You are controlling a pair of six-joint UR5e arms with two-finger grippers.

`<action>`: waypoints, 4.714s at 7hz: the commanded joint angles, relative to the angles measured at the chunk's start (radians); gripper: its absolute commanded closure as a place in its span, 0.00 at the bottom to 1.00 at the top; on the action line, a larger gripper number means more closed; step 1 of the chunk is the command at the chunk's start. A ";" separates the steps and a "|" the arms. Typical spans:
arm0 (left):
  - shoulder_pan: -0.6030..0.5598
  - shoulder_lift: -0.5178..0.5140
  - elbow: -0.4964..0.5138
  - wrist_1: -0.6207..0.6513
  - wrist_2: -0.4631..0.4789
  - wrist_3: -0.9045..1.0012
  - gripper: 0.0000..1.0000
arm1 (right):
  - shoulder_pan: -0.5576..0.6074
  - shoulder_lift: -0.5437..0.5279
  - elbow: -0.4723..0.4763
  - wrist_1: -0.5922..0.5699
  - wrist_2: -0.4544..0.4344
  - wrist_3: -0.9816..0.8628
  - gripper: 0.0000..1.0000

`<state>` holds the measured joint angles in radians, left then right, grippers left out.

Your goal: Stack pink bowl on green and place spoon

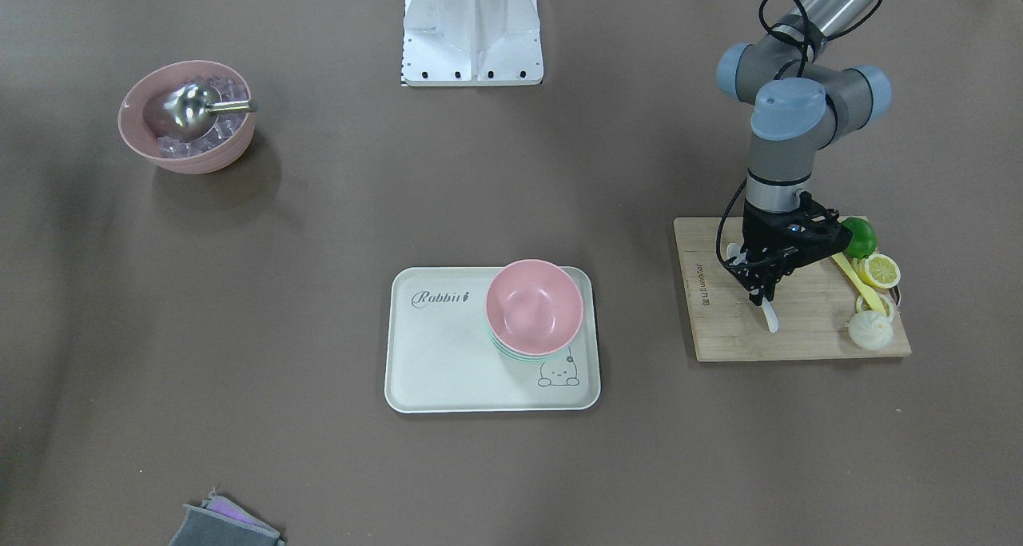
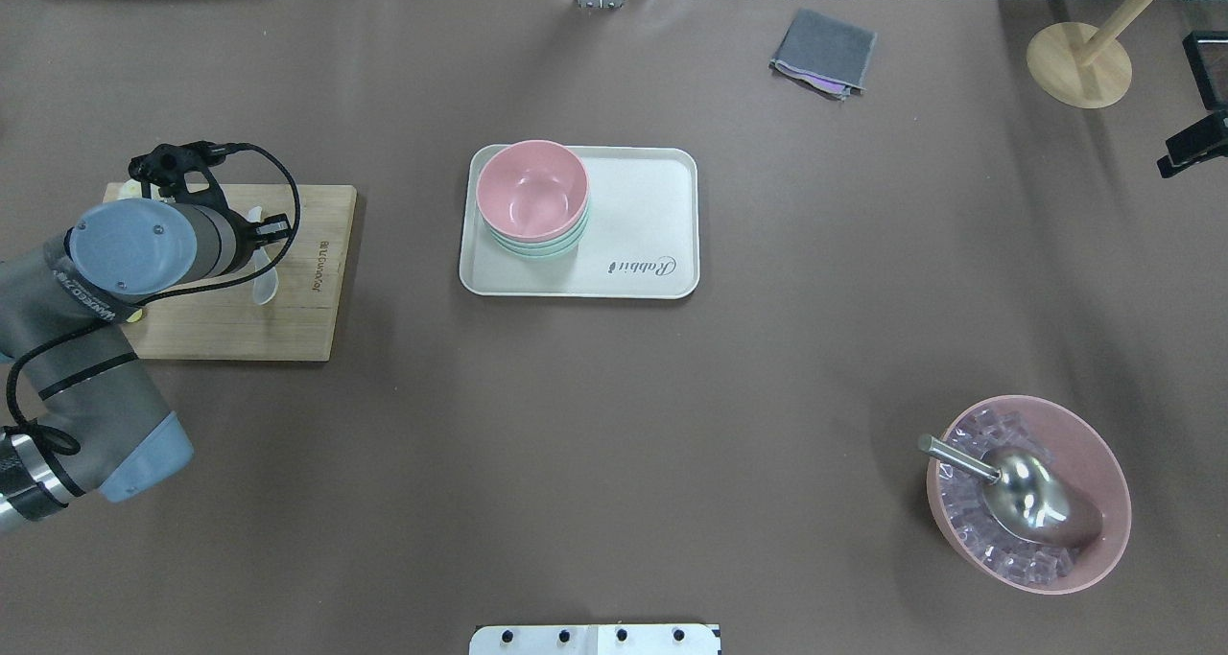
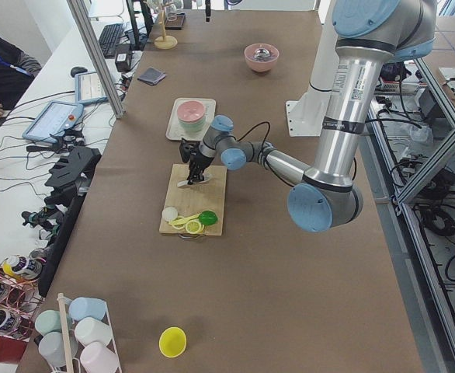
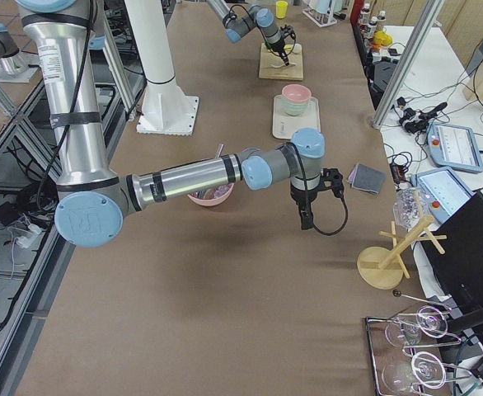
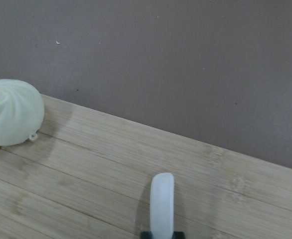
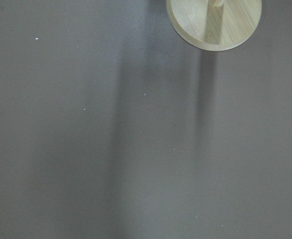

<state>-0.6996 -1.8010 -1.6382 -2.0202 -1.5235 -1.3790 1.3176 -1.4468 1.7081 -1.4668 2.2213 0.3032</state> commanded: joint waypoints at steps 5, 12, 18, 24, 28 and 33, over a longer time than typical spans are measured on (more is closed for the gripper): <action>0.002 -0.237 -0.062 0.215 -0.007 -0.038 1.00 | 0.006 -0.120 -0.010 0.122 -0.017 -0.012 0.00; 0.063 -0.684 0.261 0.370 0.054 -0.261 1.00 | 0.052 -0.132 -0.007 0.120 0.001 -0.007 0.00; 0.098 -0.678 0.261 0.368 0.072 -0.276 0.86 | 0.052 -0.136 -0.010 0.121 -0.003 -0.006 0.00; 0.094 -0.544 0.066 0.405 0.068 -0.006 0.02 | 0.054 -0.148 -0.010 0.120 -0.003 -0.007 0.00; -0.177 -0.315 -0.230 0.632 -0.273 0.690 0.02 | 0.064 -0.191 -0.010 0.131 -0.002 -0.016 0.00; -0.689 0.017 -0.133 0.614 -0.634 1.560 0.02 | 0.152 -0.219 0.004 0.080 0.050 -0.099 0.00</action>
<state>-1.2671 -1.8411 -1.8195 -1.4026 -2.1007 -0.0011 1.4414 -1.6655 1.7086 -1.3580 2.2477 0.2336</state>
